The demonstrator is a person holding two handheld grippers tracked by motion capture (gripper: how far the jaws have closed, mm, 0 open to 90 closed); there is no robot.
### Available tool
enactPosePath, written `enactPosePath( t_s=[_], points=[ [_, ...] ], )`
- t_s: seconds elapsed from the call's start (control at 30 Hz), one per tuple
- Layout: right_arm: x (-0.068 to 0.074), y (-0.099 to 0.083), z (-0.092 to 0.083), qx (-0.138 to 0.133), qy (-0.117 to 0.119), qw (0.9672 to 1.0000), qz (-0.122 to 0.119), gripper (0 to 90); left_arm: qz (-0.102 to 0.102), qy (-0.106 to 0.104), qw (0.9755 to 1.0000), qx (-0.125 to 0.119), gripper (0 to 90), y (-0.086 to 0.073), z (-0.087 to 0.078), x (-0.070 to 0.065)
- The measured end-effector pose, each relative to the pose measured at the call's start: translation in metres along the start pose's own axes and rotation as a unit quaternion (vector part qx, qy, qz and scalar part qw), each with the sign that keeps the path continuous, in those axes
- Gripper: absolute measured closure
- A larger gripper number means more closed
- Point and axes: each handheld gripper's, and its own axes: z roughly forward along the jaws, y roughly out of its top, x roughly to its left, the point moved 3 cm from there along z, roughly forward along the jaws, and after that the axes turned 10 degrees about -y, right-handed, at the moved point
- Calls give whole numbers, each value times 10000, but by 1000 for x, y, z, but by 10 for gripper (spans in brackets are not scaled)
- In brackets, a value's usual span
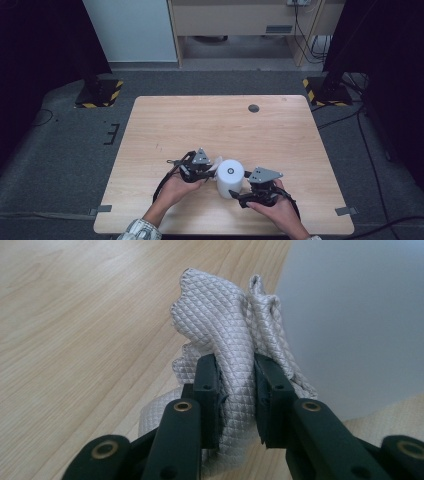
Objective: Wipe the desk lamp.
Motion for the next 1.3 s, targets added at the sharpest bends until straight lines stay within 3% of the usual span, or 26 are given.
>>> enactPosePath(
  t_s=[0.2, 0.3, 0.43, 0.5, 0.8, 1.07, 1.3],
  points=[
    [-2, 2, -13, -58, 0, 9999, 104, 120, 45, 51, 9999, -90, 739, -3, -15, -7],
    [-7, 12, -28, -285, 130, 9984, 471, 130, 47, 53, 9998, -165, 739, -7, -20, -12],
    [-11, 31, -45, -475, 117, 9977, 465, 140, 52, 31, 9998, -181, 739, -12, -22, -16],
    [-11, 39, -47, -454, 71, 9984, 334, 152, 72, 30, 9998, -183, 739, -14, -22, -18],
    [-14, 57, -29, -213, 116, 9996, 145, 282, 91, -24, 9991, -417, 737, -12, -32, -25],
    [-14, 58, -17, -74, 86, 9997, 214, 293, 142, 29, 9965, -818, 736, 6, -55, -32],
    [-13, 59, -15, -68, 99, 9996, 245, 295, 160, 93, 9978, -630, 734, 10, -41, -34]
  ],
)
